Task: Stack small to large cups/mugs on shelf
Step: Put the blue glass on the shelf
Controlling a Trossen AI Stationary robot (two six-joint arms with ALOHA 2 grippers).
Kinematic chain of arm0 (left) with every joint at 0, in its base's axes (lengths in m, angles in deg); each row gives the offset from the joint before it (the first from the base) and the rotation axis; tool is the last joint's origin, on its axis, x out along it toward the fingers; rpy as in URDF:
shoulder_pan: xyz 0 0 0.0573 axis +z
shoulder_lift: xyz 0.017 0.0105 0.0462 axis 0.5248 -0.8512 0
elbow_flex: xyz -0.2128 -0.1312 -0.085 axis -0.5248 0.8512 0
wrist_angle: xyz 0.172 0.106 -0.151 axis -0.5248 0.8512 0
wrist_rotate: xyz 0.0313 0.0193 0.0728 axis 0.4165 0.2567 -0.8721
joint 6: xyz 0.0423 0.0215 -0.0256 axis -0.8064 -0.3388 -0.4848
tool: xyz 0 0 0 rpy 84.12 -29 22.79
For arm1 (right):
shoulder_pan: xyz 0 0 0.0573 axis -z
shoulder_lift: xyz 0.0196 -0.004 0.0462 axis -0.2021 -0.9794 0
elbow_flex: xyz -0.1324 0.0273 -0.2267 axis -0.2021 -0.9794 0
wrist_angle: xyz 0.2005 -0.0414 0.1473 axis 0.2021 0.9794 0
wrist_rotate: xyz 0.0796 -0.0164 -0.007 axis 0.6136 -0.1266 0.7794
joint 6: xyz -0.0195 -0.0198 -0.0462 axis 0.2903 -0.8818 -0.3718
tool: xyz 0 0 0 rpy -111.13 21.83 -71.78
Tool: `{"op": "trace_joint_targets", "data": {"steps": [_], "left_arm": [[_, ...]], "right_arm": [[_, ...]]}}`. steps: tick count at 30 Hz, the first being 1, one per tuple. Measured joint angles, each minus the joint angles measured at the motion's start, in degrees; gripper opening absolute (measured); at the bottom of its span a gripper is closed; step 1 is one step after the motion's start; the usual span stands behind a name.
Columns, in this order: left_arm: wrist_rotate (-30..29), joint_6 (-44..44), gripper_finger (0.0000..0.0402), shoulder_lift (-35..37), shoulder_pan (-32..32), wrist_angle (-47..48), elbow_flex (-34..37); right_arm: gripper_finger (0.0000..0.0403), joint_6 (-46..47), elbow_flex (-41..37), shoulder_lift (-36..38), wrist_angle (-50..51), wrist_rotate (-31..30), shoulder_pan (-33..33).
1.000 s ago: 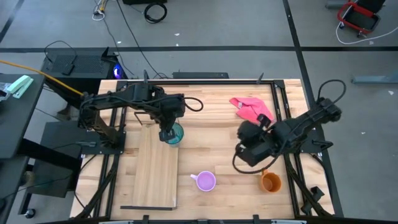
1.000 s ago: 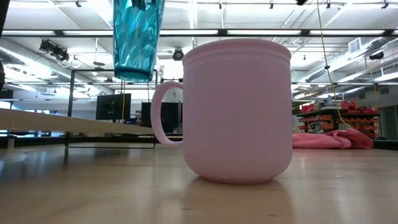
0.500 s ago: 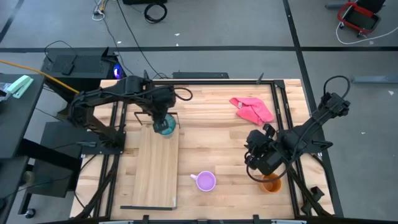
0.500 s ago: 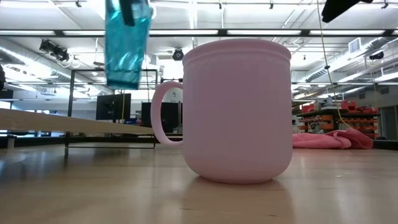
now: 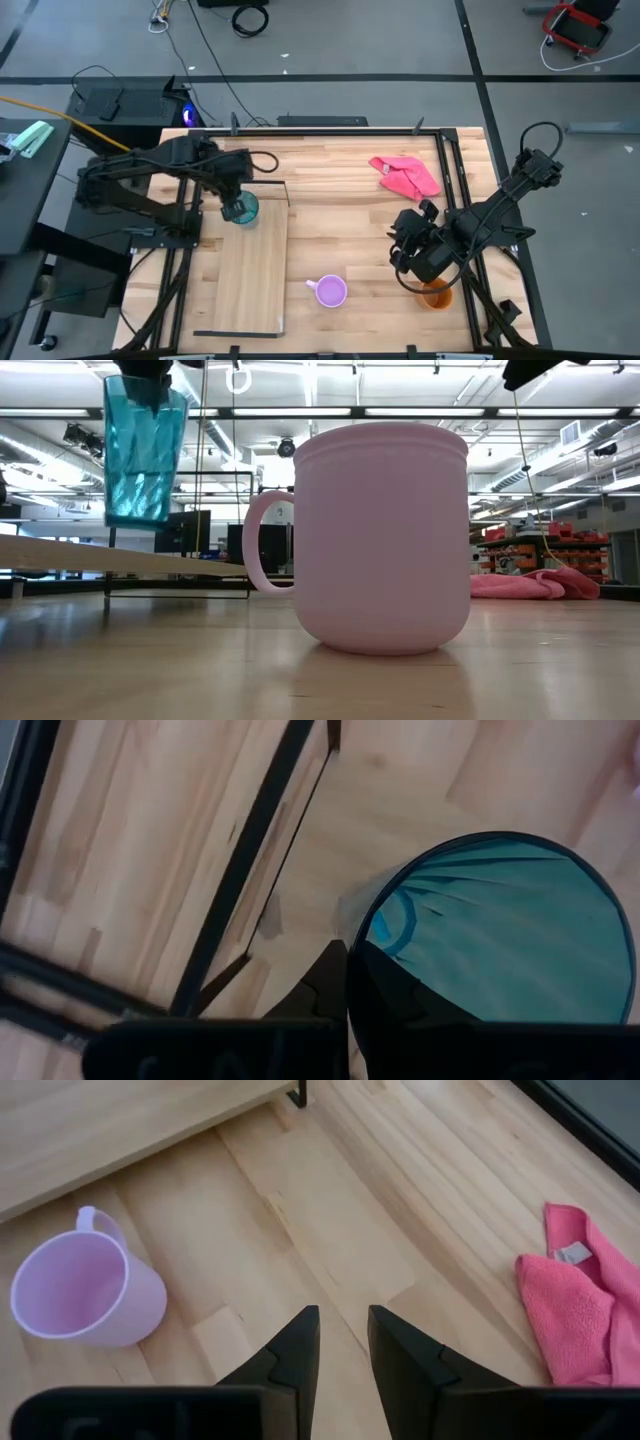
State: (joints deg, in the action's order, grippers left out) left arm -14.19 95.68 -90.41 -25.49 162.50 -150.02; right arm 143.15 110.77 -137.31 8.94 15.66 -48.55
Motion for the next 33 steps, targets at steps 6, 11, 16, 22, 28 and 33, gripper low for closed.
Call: {"op": "trace_joint_targets", "data": {"steps": [6,11,16,22,28,33], "left_arm": [[0.5,0.0,0.0013,4.6,0.4,-4.1,4.4],[0.7,-0.1,0.0012,5.1,0.8,-6.5,8.1],[1.5,-1.8,0.0013,4.9,1.3,-9.9,10.4],[2.1,-3.0,0.0012,4.9,4.5,-10.6,12.9],[3.3,-4.5,0.0024,4.9,6.9,-12.0,13.3],[4.0,-4.5,0.0029,4.9,7.3,-12.1,13.3]], "right_arm": [[0.0096,-0.6,0.0,0.0,-1.2,-0.4,0.0],[0.0096,-0.6,0.0,0.0,-1.2,-1.2,0.1],[0.0096,-1.1,0.0,0.0,-1.2,-1.3,0.4],[0.0096,-1.9,0.0,0.0,-1.3,-1.3,0.8],[0.0096,-2.0,0.0,0.0,-1.3,-1.3,0.8],[0.0096,-2.1,0.0,0.0,-1.3,-1.2,0.8]]}}
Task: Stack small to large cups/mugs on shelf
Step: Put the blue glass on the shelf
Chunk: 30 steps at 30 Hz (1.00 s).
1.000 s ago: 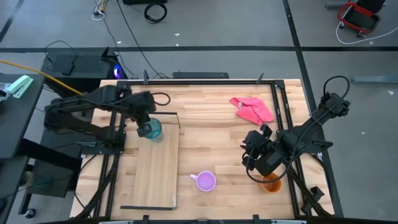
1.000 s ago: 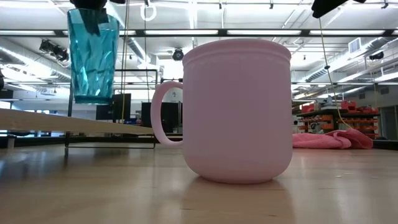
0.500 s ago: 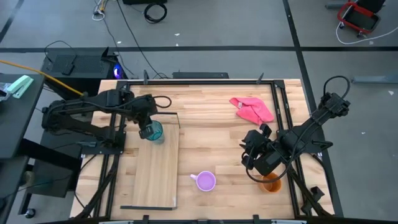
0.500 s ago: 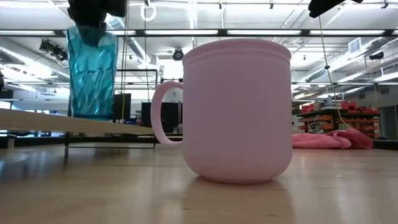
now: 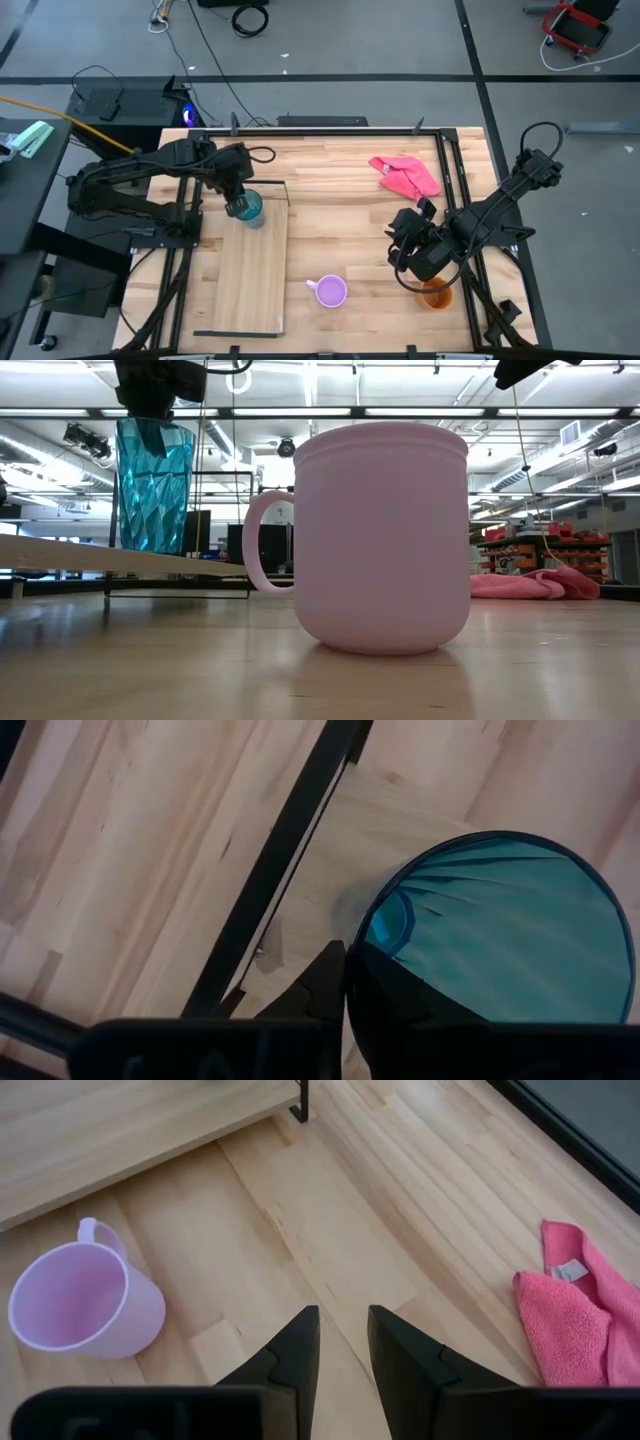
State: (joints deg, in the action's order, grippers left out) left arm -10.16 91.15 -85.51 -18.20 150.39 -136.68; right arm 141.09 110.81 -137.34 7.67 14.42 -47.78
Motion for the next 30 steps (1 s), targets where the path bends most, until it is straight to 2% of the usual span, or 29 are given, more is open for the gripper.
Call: {"op": "trace_joint_targets", "data": {"steps": [6,18,30], "left_arm": [[0.1,0.0,0.0027,0.0,0.0,0.0,0.0],[0.1,0.3,0.0096,0.0,0.0,-0.1,0.0],[0.2,1.4,0.0136,0.0,0.0,0.0,-0.2]], "right_arm": [[0.0096,0.1,0.0,0.0,0.0,0.0,0.0],[0.0096,0.0,0.0,0.0,-0.9,0.0,0.0],[0.0096,0.0,0.0,0.0,-0.9,0.0,0.0]]}}
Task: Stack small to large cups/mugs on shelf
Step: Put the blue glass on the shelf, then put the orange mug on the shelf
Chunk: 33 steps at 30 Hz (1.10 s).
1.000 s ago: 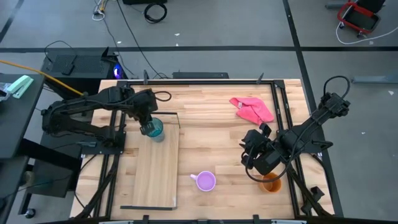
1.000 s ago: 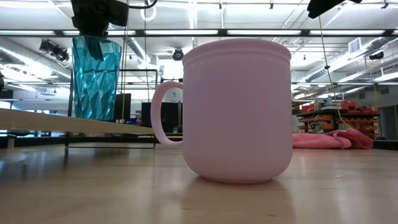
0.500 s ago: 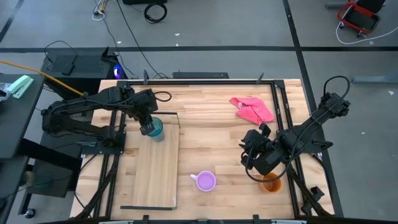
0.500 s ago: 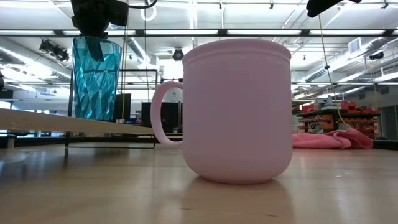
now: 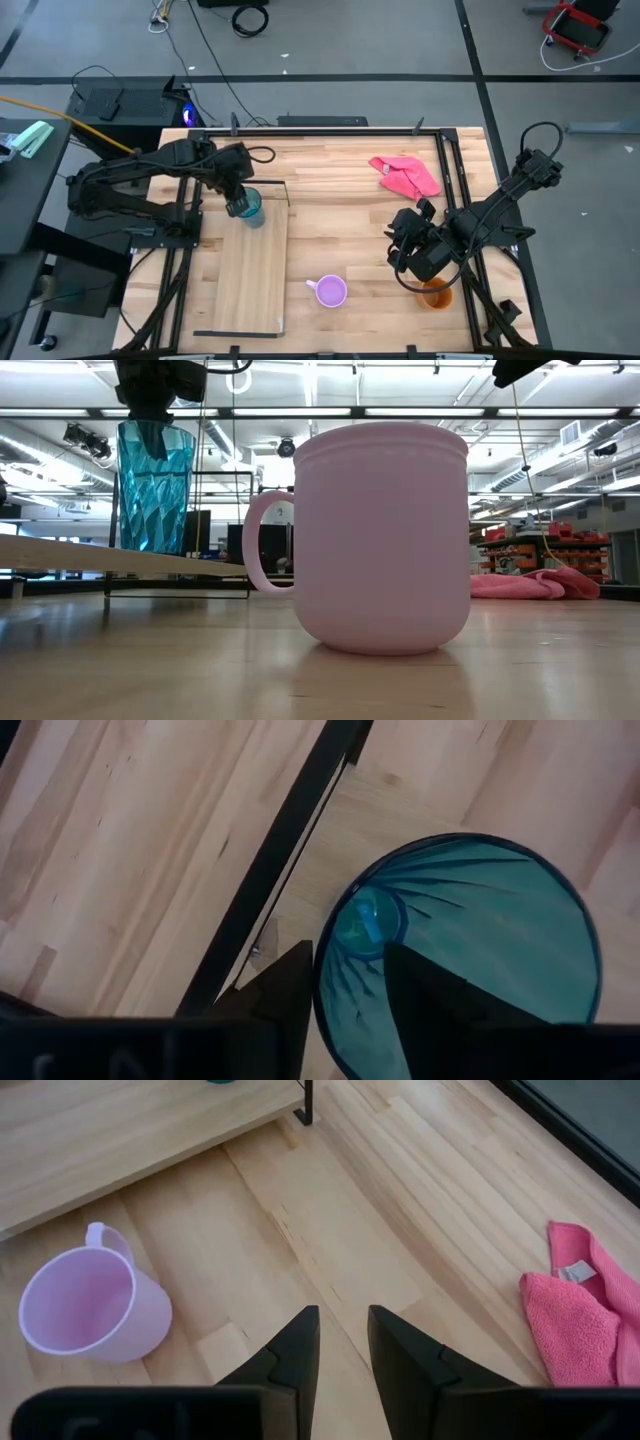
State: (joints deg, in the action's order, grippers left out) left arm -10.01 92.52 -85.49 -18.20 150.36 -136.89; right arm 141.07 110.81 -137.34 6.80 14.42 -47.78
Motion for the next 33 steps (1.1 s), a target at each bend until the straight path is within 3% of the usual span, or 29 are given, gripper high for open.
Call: {"op": "trace_joint_targets", "data": {"steps": [16,21,28,33], "left_arm": [[0.0,1.2,0.0155,0.0,-0.2,0.3,-8.4],[0.1,1.7,0.0156,0.1,-1.8,-4.3,-10.7],[5.3,1.6,0.0153,0.0,-6.8,-12.2,-10.9],[5.7,1.6,0.0145,0.0,-11.5,-14.7,-10.9]], "right_arm": [[0.0096,0.0,0.0,0.0,0.0,0.0,0.0],[0.0096,0.4,0.0,0.0,0.0,0.3,0.4],[0.0096,3.3,0.0,0.0,0.4,5.8,1.7],[0.0096,7.7,0.0,0.0,2.8,10.9,1.9]]}}
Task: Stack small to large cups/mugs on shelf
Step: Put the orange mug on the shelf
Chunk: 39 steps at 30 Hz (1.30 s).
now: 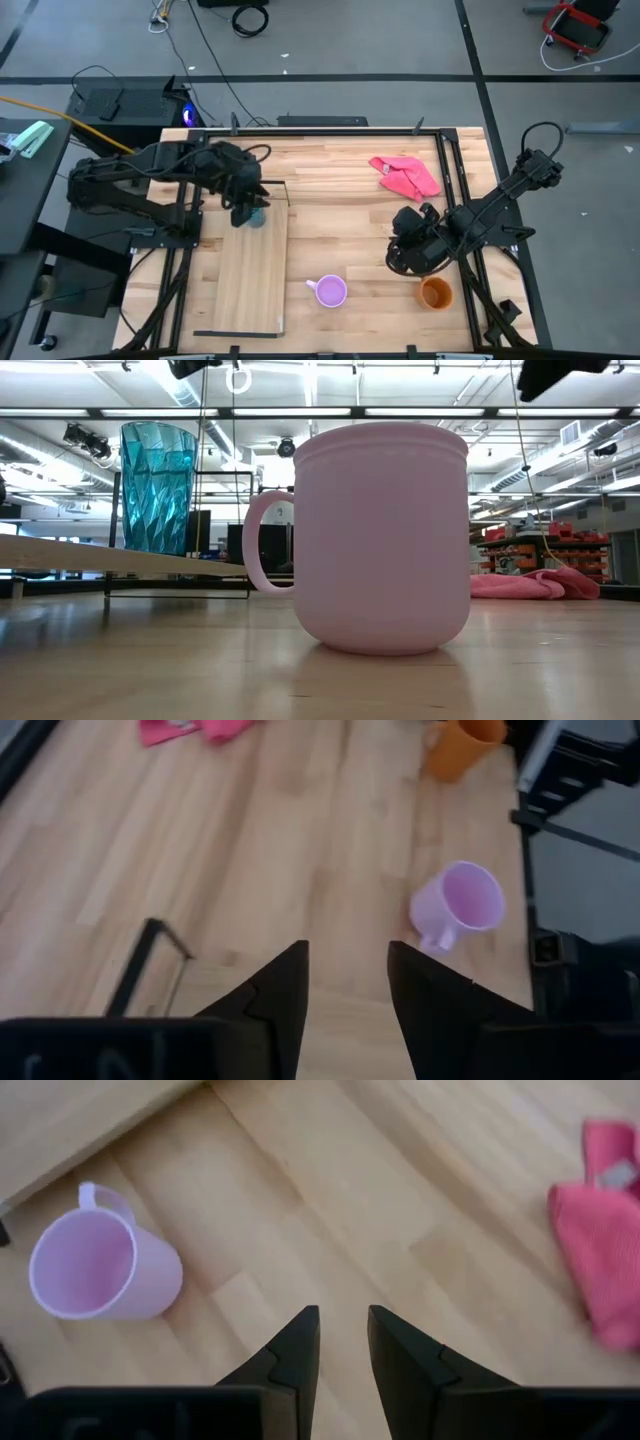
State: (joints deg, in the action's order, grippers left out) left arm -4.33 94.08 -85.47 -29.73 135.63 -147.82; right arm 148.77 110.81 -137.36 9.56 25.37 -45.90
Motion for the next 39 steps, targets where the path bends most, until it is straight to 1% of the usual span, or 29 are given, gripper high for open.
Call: {"op": "trace_joint_targets", "data": {"steps": [6,10,14,18,24,29,33,36,39], "left_arm": [[-0.1,-0.1,0.0149,-0.3,-5.3,-1.8,0.1],[-0.1,-1.7,0.0149,-0.5,-8.2,-2.1,0.2],[-0.3,-2.9,0.0142,-0.5,-10.3,-2.0,0.2],[-0.4,-3.0,0.0137,-0.5,-12.0,-2.0,0.2],[-2.9,-3.1,0.0135,-0.5,-13.9,-1.9,0.2],[-3.4,-3.1,0.0140,-0.5,-14.8,-1.8,0.2],[-3.7,-3.1,0.0140,-0.5,-15.1,-1.5,0.2],[-3.8,-3.2,0.0136,-0.5,-15.0,-1.5,0.2],[-3.8,-4.0,0.0133,-0.5,-15.1,-1.5,0.2]], "right_arm": [[0.0096,4.4,0.0,0.0,0.1,7.6,0.0],[0.0096,8.7,0.0,0.0,0.9,12.7,0.0],[0.0093,15.6,0.0,0.0,4.8,18.4,-0.6],[0.0092,23.2,0.0,0.0,10.4,22.4,-2.7],[0.0091,33.4,0.0,0.0,12.2,22.5,-8.9],[0.0091,45.3,0.0,0.0,13.7,19.1,-16.9],[0.0091,54.4,-2.0,0.0,13.5,18.9,-22.1],[0.0091,58.3,-4.3,0.0,9.9,18.9,-24.6],[0.0091,58.7,-7.2,0.0,4.6,19.2,-25.6]]}}
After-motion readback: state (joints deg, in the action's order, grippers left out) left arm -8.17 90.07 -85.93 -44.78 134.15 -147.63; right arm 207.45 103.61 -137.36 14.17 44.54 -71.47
